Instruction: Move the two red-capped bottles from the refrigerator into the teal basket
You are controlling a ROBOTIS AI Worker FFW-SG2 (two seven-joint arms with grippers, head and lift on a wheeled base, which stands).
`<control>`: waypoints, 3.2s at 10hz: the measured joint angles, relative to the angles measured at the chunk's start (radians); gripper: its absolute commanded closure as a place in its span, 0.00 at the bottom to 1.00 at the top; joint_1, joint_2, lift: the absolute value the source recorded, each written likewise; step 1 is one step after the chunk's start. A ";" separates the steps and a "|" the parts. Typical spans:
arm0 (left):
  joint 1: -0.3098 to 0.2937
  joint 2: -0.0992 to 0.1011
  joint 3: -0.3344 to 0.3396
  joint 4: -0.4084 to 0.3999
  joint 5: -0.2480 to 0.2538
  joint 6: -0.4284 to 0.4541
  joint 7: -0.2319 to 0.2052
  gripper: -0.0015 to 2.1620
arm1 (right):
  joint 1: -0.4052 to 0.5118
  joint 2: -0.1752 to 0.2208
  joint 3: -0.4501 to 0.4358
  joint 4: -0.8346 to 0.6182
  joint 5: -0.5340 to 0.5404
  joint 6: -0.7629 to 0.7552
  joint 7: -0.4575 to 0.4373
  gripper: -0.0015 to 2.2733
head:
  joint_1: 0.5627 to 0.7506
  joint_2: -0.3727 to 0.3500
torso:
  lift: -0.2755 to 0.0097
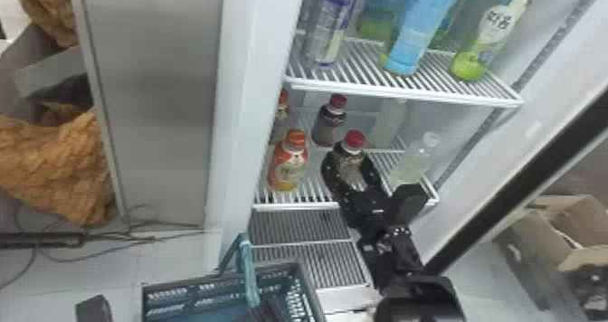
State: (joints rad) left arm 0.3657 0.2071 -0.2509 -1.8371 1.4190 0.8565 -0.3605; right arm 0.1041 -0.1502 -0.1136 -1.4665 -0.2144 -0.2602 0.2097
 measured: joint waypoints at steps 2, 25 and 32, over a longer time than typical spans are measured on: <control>0.000 0.000 -0.001 0.000 0.002 0.000 0.000 0.53 | 0.013 0.000 -0.004 -0.022 0.001 0.000 -0.003 0.29 | 0.70 0.03 | 0.17; 0.005 0.005 -0.007 0.000 0.011 -0.002 -0.002 0.53 | 0.575 -0.022 0.004 -0.732 -0.187 0.371 0.173 0.29 | 0.70 0.03 | 0.17; 0.002 0.006 -0.010 0.000 0.009 0.000 -0.002 0.53 | 0.636 -0.061 0.017 -0.797 -0.190 0.577 0.226 0.29 | 0.70 0.03 | 0.17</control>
State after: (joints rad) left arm 0.3681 0.2132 -0.2612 -1.8370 1.4282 0.8565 -0.3622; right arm 0.7399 -0.2115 -0.0968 -2.2631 -0.4040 0.3166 0.4359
